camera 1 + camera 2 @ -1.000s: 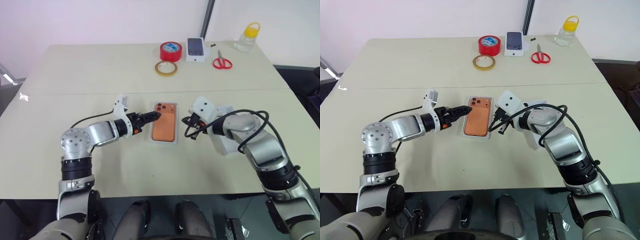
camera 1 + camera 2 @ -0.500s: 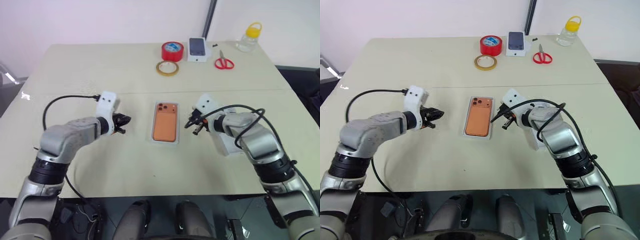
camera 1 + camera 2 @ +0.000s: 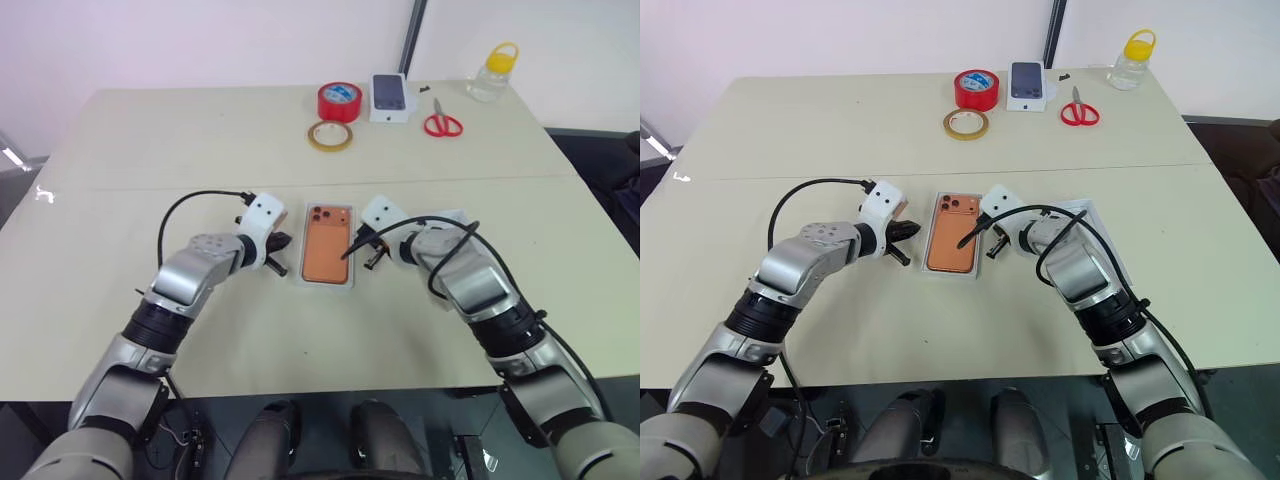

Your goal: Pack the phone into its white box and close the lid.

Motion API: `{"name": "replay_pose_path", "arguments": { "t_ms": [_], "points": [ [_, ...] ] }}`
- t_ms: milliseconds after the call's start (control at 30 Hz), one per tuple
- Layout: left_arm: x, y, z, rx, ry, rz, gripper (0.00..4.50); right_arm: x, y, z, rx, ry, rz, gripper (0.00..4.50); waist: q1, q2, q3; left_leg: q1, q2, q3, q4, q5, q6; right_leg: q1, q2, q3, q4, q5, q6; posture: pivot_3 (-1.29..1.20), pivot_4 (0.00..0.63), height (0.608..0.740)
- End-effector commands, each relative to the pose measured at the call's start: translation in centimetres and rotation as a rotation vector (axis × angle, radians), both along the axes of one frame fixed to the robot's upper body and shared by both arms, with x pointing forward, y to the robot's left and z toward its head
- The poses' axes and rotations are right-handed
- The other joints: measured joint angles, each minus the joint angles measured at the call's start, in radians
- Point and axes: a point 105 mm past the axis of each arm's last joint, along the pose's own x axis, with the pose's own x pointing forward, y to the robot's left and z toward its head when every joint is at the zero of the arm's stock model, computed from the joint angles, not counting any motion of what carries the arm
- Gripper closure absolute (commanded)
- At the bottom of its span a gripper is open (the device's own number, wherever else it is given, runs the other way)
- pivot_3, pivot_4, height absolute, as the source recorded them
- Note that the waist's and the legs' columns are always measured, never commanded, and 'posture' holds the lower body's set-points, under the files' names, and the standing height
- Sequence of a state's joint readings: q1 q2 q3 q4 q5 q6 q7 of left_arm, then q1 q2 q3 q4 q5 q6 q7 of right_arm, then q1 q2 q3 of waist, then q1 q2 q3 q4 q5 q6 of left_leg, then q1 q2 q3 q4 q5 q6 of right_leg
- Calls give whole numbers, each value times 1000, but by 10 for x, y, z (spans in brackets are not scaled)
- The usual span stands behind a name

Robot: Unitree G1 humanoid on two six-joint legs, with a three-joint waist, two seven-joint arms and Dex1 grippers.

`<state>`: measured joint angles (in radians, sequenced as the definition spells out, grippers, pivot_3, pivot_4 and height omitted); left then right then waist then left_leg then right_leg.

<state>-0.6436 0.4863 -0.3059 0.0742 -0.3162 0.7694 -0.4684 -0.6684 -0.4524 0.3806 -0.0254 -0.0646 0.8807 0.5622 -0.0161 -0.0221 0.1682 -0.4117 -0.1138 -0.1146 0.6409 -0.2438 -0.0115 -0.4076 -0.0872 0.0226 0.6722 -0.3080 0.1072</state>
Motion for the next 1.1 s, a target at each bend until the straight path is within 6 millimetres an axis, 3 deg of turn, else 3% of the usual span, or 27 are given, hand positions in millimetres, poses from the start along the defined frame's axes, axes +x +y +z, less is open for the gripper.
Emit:
{"name": "replay_pose_path", "arguments": {
  "t_ms": [33, 333, 467, 667, 1100],
  "points": [
    [-15, -23, 6, -10, 7, -137, 4470, -9, 21, 10, 15, -25, 109, 4500, 1, 0, 0, 0, 0, 0, 0, 0, 0, 0, 0, 0, 0, 0, 0, 0, 150, 740],
    [-55, -48, 7, -66, 90, -313, 4470, -44, 18, 11, 16, 19, 200, 4500, 5, 0, 0, 0, 0, 0, 1, 0, 0, 1, 0, 0, 0, 0, 0, 0, 150, 740],
    [-74, -70, 4, -93, 132, -392, 4470, -69, 3, 8, -2, 63, 206, 4500, 11, 0, 0, 0, 0, -1, 1, -1, 1, 2, 0, 0, -2, 0, 0, 0, 150, 740],
    [-89, -88, 4, -133, 174, -459, 4470, -93, -18, 5, -35, 121, 192, 4500, 10, 0, 0, 0, 0, -1, 2, -1, 2, 3, 0, -1, -2, 0, 0, 0, 150, 740],
    [-101, -97, 5, -135, 206, -550, 4470, -87, -28, 2, -33, 129, 118, 4500, 8, 0, 0, 0, 0, -1, 2, -1, 1, 3, 0, -1, -2, 0, 0, 0, 150, 740]
  ]
}}
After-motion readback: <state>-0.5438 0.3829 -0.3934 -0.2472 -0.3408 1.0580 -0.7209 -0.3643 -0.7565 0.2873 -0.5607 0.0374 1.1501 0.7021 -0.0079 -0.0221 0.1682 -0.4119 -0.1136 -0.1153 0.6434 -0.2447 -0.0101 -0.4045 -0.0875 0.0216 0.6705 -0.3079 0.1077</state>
